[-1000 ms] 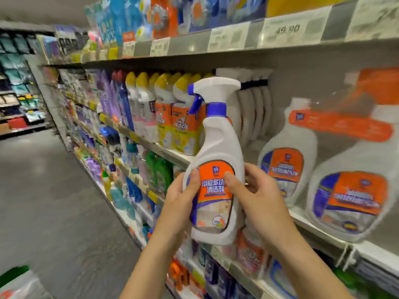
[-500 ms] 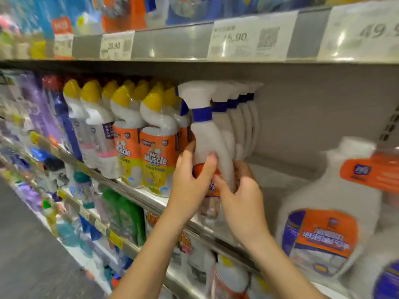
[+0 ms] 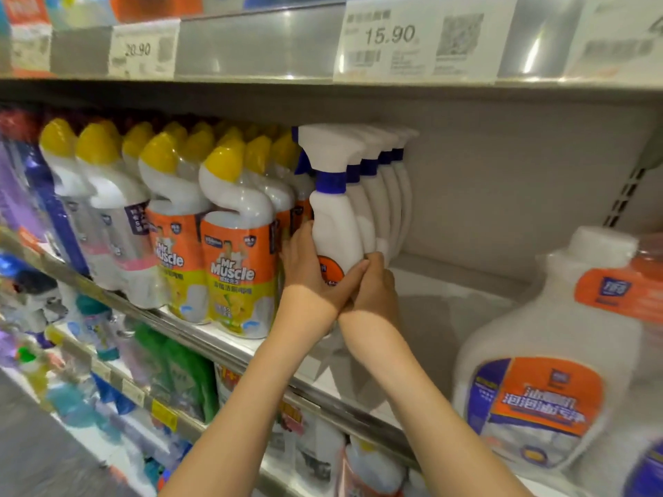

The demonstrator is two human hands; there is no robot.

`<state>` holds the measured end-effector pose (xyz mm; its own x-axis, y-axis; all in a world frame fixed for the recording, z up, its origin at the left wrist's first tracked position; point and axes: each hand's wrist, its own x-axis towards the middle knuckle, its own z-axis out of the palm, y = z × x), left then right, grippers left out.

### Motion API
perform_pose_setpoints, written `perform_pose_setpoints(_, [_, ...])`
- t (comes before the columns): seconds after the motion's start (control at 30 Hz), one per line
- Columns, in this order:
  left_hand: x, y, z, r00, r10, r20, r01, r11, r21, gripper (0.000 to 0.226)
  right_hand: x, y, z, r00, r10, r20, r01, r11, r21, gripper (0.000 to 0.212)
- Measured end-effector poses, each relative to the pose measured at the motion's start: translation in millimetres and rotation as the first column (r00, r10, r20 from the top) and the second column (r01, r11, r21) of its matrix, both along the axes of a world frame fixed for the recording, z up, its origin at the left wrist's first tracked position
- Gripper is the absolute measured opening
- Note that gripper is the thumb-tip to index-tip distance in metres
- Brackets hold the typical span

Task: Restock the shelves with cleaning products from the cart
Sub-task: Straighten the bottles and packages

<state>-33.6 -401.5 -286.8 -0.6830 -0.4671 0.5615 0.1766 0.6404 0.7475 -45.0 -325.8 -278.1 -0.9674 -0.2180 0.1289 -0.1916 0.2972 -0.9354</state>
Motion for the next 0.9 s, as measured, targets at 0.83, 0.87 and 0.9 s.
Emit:
perform_pose_setpoints(0.83, [116, 48, -20, 0.996, -0.047, 0.073, 0.027, 0.964, 0.264, 0.032, 95, 90, -32, 0.907, 0.241, -0.344, -0.257, 0.966, 0.000, 0.039])
perform_pose_setpoints(0.87, [132, 58, -22, 0.995, -0.037, 0.087, 0.010, 0.956, 0.292, 0.026, 106, 102, -35, 0.902, 0.269, -0.338, -0.293, 0.956, -0.021, 0.033])
perform_pose_setpoints(0.9, [149, 70, -25, 0.994, -0.031, 0.108, -0.005, 0.949, 0.314, 0.021, 116, 114, -39, 0.898, 0.298, -0.325, -0.327, 0.944, -0.041, 0.029])
